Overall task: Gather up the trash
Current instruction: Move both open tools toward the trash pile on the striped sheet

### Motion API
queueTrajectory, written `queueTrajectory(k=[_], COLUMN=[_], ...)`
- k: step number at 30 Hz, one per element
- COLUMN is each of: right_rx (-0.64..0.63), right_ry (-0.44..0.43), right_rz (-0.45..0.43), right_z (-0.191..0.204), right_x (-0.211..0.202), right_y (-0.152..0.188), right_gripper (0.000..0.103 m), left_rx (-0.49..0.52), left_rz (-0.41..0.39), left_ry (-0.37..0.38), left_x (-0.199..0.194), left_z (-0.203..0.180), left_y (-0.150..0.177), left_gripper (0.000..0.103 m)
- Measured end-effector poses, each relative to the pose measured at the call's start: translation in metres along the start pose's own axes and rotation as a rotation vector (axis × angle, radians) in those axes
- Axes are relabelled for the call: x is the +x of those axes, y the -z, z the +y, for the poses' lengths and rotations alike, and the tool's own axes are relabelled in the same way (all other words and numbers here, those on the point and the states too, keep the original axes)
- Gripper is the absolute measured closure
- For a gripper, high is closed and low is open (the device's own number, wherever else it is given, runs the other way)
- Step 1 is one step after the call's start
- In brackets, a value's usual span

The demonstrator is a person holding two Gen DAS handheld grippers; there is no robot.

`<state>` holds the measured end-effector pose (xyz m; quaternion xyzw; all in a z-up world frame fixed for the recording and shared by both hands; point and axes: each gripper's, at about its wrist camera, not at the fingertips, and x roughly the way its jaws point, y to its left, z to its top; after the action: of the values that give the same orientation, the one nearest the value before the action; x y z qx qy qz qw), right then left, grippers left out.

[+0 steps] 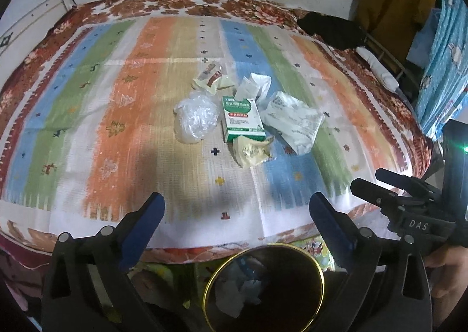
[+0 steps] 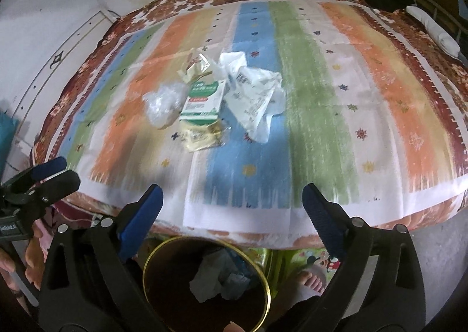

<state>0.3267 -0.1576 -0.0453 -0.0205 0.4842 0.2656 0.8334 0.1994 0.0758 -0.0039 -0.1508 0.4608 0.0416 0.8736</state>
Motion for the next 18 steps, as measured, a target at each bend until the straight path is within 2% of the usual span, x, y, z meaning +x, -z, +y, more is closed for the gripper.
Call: queueTrajectory(k=[7,13,18], right_rx=[0.026,0.057,0.075], right_ry=[0.017,0.004,0.027], right_rz=[-0.002,0.027,0.049], right_z=[-0.009,-0.018,-0.025], right_x=[0.015,0.033,0.048], right_y=[-0.021,-0.033,-0.043], right_gripper=[0.009,0.009,0.009], left_rx=[-0.004,-0.02,-0.033], left_rz=[0.037,0.052,0.07], left_ry=[-0.043,-0.03,-0.019], left_x=[0.032,0.053,0.074], left_z=[0.003,0.006,0.011], left_y=[-0.013,-0.022,-0.026], left_gripper=[0.006,0.006,0.006])
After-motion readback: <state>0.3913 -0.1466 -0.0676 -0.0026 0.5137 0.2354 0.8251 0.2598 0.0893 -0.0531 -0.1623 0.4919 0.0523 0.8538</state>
